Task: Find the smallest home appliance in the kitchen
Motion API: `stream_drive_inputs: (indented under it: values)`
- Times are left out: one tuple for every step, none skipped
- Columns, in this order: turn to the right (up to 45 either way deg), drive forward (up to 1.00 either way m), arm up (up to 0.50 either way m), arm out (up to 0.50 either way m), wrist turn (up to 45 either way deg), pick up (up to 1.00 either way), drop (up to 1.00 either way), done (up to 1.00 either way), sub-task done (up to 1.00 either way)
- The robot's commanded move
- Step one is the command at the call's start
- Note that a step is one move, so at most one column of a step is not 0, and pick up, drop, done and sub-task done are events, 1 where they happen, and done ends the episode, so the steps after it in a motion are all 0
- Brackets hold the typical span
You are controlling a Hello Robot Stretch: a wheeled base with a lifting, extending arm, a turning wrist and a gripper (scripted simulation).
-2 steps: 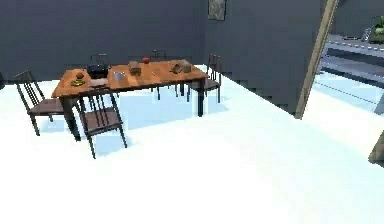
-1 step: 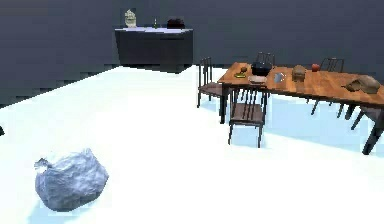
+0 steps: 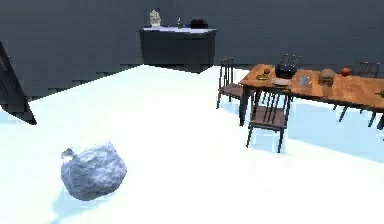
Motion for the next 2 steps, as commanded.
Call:
stream_drive_inputs:
  values:
    - [0.0, 1.00, 0.00, 0.00, 0.0, 0.00, 0.00, 0.00, 0.00]
    - [-3.0, 0.00, 0.00, 0.00, 0.0, 0.00, 0.00, 0.00, 0.00]
